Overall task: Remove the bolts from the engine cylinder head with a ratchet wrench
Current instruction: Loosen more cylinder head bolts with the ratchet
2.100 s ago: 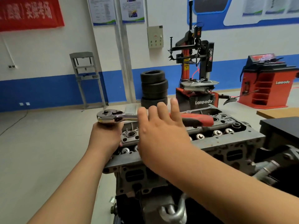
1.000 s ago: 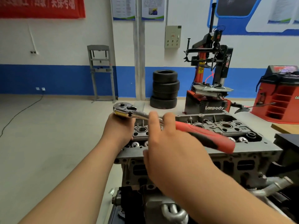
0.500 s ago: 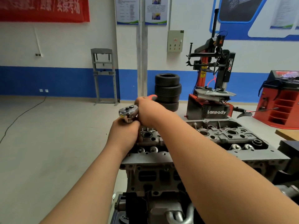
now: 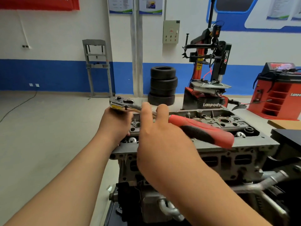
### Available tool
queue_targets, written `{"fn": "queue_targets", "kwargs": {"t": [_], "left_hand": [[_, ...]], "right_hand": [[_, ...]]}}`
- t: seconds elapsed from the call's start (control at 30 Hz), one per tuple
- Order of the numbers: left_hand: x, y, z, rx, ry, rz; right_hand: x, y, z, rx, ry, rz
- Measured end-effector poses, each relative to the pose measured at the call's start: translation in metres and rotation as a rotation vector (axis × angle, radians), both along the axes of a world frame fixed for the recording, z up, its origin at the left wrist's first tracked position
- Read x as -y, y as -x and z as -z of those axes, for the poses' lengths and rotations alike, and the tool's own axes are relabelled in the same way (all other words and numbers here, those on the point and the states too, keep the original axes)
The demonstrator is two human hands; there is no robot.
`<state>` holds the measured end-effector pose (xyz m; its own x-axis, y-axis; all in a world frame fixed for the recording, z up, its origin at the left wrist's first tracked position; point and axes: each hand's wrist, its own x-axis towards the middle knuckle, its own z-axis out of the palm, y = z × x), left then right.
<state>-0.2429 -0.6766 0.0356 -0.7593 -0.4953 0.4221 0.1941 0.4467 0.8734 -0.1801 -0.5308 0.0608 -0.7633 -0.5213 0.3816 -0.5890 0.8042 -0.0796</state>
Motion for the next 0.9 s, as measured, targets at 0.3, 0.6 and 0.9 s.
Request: {"fn": "queue_targets", "kwargs": {"t": [0.3,0.6,0.9], "left_hand": [[0.001,-0.001,0.001,0.073,-0.198,-0.041],[0.001,-0.001,-0.004,0.073,-0.132,-0.073],[-0.004,-0.002,-0.006,0.081,-0.096,-0.08]], "right_hand": [[0.011,0.069,-0.021,-0.007,0.07,0.038],[0.079,0.131,-0.036,0.176,-0.101,-0.236],[0.03,0.078,-0.034,-0.11,-0.239,0.145]]}}
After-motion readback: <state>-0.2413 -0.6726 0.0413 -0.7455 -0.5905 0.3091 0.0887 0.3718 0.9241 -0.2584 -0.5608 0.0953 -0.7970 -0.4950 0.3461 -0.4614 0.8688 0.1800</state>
